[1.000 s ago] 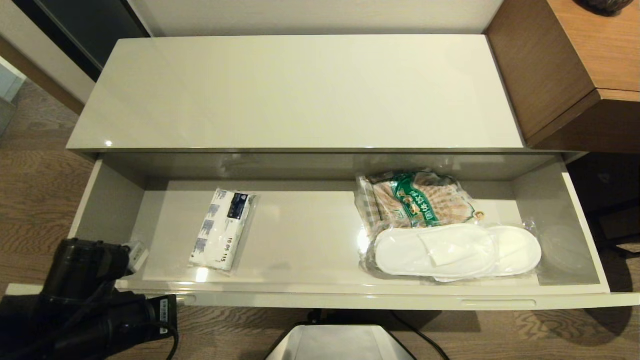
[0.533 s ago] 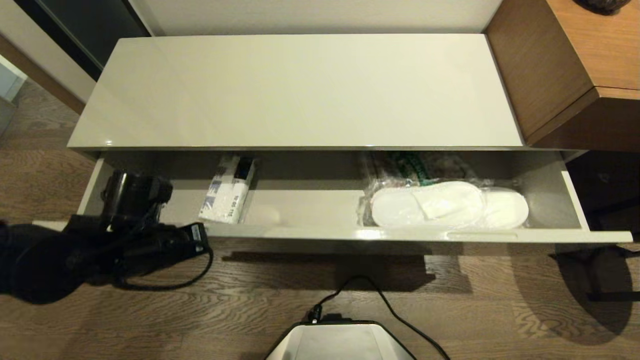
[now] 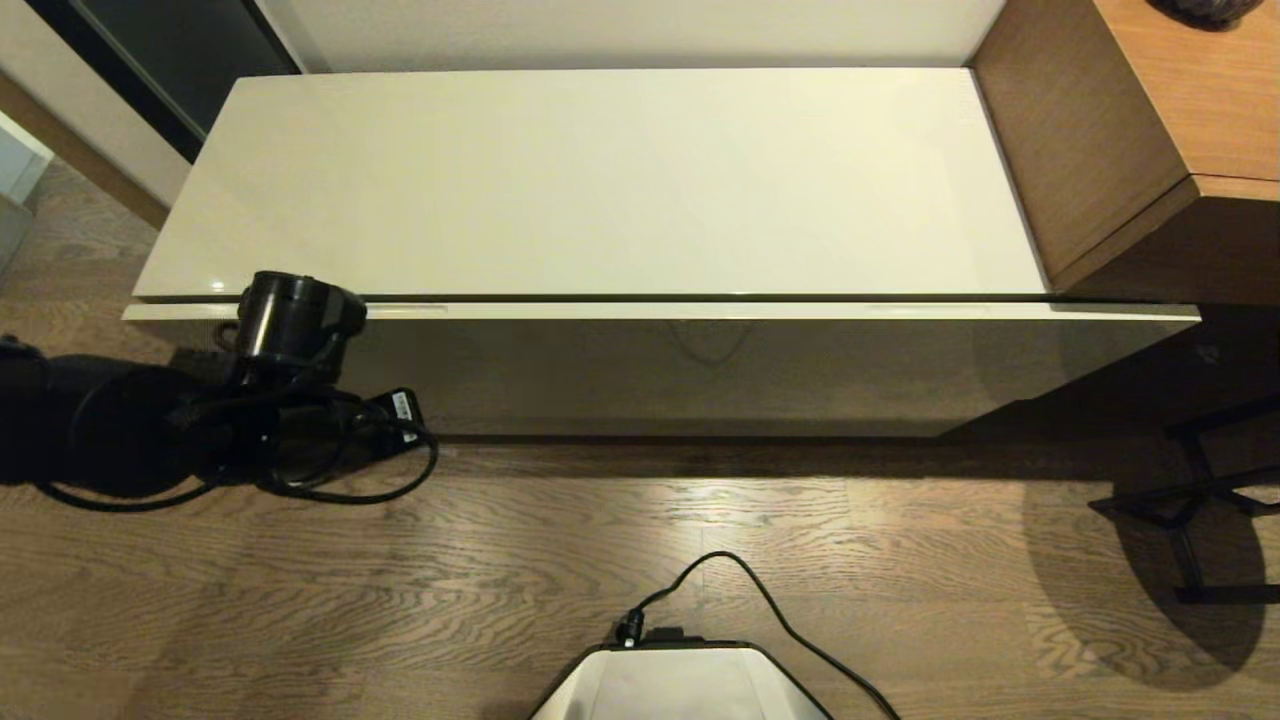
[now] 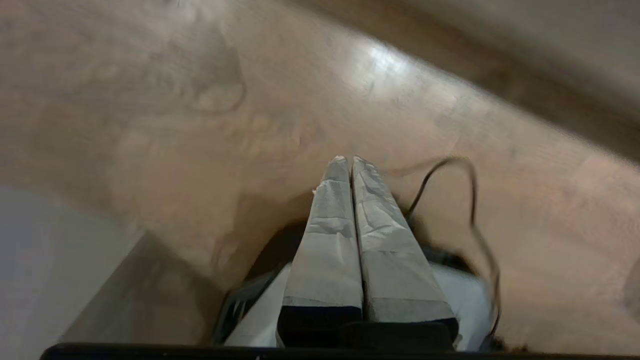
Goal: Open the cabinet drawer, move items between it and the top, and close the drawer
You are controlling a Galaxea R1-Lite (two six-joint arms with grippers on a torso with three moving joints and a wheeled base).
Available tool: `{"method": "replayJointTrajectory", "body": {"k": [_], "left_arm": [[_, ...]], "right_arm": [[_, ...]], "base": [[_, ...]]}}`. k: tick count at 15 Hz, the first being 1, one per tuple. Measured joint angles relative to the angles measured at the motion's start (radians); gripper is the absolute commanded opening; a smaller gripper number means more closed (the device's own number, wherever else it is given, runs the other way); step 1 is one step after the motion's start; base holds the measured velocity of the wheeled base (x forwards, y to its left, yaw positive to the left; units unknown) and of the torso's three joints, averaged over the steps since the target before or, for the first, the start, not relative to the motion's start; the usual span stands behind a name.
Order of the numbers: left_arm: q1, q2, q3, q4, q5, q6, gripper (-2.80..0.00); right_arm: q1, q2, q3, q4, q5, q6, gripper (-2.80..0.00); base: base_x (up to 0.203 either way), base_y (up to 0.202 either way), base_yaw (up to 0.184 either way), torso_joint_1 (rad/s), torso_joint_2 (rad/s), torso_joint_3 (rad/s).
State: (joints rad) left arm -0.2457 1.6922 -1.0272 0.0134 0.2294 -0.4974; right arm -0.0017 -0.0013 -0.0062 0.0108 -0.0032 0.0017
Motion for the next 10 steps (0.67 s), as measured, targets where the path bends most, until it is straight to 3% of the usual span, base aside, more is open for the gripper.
{"method": "replayJointTrajectory", "body": {"k": [4, 10], "left_arm": [[-0.014, -0.121, 0.155, 0.039, 0.001, 0.012, -2.80], [-0.019, -0.497, 0.177, 0.332, -0.010, 0.067, -2.80]], "right_arm": [[0.000, 0.000, 0.000, 0.000, 0.000, 0.000, -2.80], [0.000, 0.000, 0.000, 0.000, 0.000, 0.000, -2.80]], "base": [[0.000, 0.000, 0.000, 0.000, 0.00, 0.000], [0.000, 0.000, 0.000, 0.000, 0.00, 0.000]]}}
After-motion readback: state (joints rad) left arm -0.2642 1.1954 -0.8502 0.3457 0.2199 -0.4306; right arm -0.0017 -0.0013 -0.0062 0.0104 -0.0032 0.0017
